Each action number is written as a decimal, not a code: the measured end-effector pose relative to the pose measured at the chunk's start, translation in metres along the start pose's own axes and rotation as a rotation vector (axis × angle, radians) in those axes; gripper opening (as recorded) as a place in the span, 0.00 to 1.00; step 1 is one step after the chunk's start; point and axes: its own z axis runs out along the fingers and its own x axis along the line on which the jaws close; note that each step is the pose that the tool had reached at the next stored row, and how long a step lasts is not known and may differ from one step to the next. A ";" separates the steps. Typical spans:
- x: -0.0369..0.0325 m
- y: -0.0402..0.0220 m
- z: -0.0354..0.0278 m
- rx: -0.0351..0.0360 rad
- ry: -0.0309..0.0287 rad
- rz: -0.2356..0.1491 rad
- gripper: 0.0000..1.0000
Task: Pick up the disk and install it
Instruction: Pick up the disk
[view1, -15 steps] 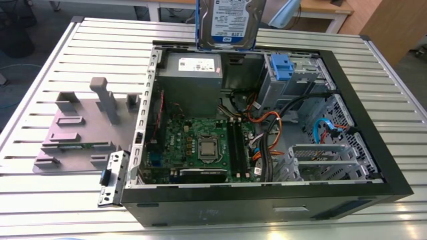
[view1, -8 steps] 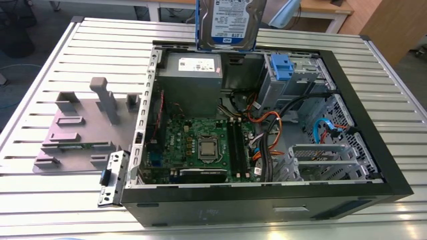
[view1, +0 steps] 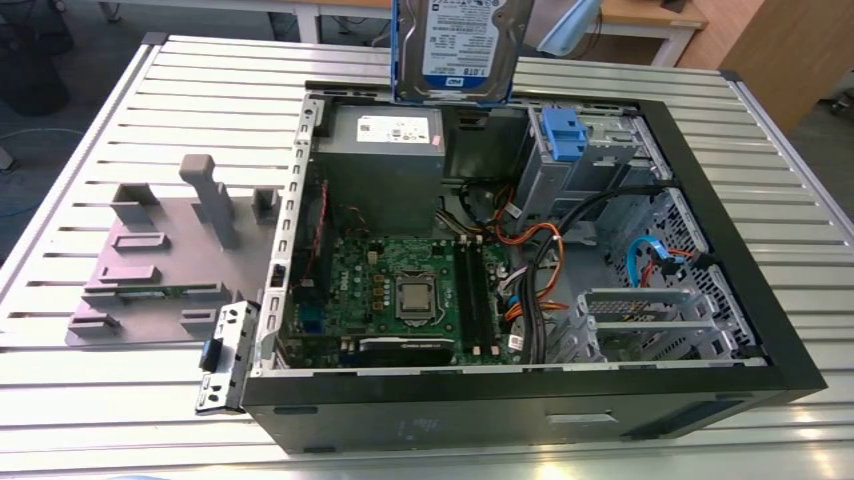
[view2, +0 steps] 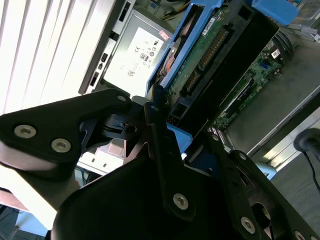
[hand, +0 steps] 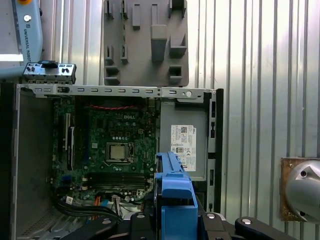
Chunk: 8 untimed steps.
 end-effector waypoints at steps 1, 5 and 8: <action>0.0002 0.0000 0.0000 0.0000 -0.0001 0.000 0.36; 0.0010 0.0000 0.0000 0.0000 0.0000 0.000 0.36; 0.0015 0.0000 0.0000 0.0000 0.0000 0.000 0.36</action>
